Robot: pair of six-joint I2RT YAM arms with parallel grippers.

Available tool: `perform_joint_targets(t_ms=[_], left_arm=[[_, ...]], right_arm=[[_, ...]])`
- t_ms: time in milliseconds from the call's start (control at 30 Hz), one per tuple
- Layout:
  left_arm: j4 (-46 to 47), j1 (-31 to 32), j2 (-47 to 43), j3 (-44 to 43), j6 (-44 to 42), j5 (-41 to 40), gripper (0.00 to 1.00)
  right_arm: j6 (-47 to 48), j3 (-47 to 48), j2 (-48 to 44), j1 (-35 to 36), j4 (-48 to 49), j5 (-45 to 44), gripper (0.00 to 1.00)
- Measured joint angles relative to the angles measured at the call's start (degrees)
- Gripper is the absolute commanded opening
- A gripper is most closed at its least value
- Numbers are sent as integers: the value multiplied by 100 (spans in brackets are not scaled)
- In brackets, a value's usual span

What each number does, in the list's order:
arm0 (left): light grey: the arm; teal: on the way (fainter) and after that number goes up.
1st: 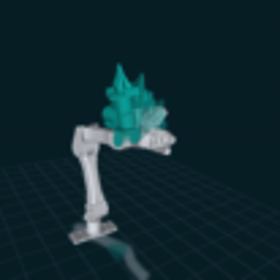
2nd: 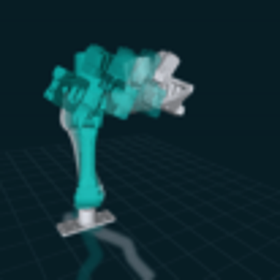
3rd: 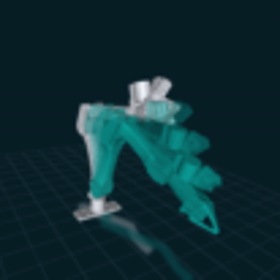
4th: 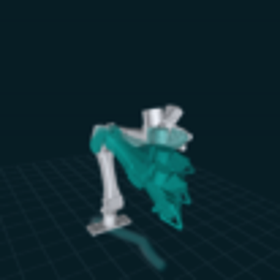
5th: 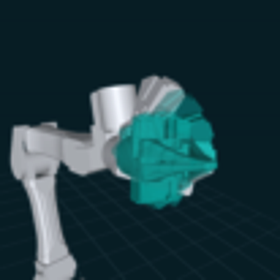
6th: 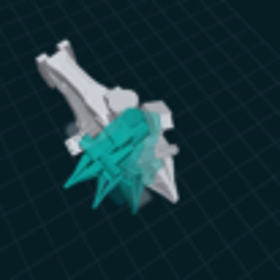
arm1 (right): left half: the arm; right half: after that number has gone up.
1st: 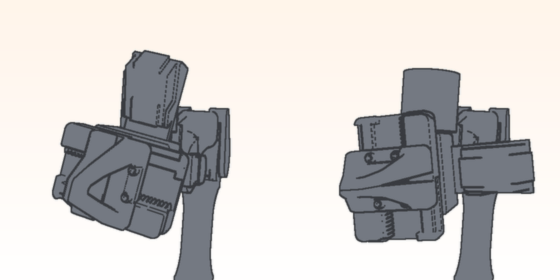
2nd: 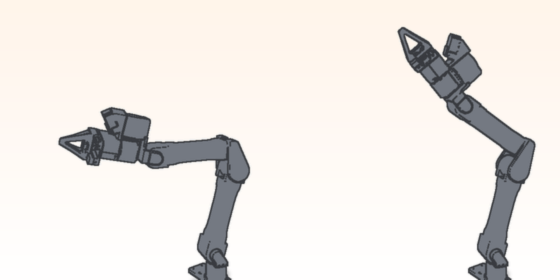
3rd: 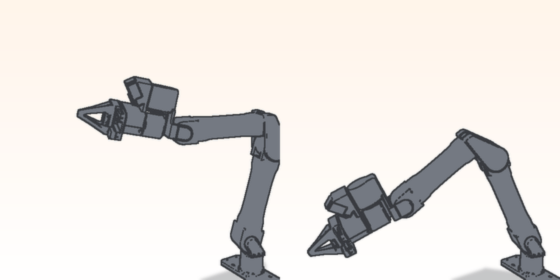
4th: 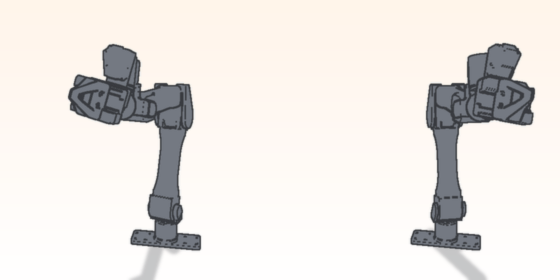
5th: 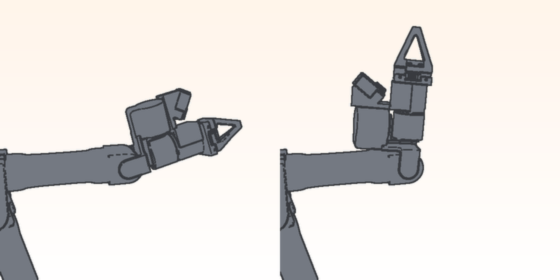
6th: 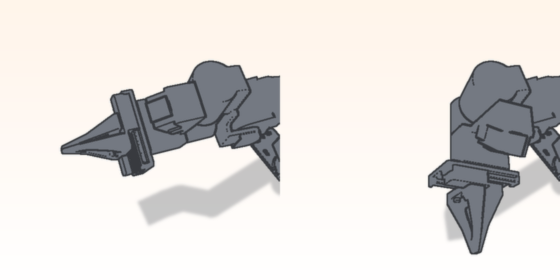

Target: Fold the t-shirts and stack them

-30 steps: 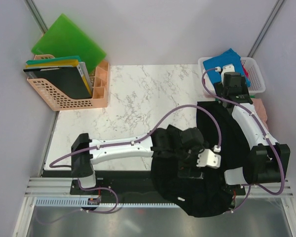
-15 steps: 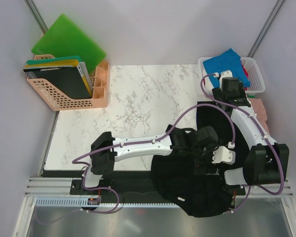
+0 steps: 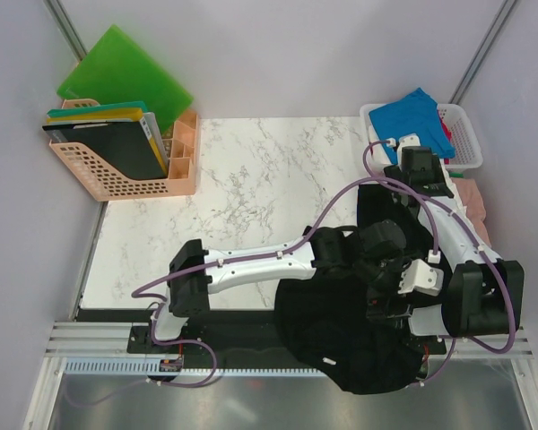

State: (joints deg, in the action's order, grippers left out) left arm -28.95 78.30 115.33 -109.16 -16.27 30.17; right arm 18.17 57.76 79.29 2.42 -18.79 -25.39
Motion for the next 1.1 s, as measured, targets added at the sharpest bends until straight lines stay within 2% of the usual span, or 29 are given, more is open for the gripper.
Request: perform_joint_targets(t_ms=[300,533,1100], left_arm=[[22,98,28,549,164,323,87],[144,251,28,1113,212,330,91],[507,251,92,870,208,0,93]], right_arm=[[26,0,-111,0,39,7,89],[26,0,-111,0,42,31,89],[111,-111,-118,-20,153,125,89]])
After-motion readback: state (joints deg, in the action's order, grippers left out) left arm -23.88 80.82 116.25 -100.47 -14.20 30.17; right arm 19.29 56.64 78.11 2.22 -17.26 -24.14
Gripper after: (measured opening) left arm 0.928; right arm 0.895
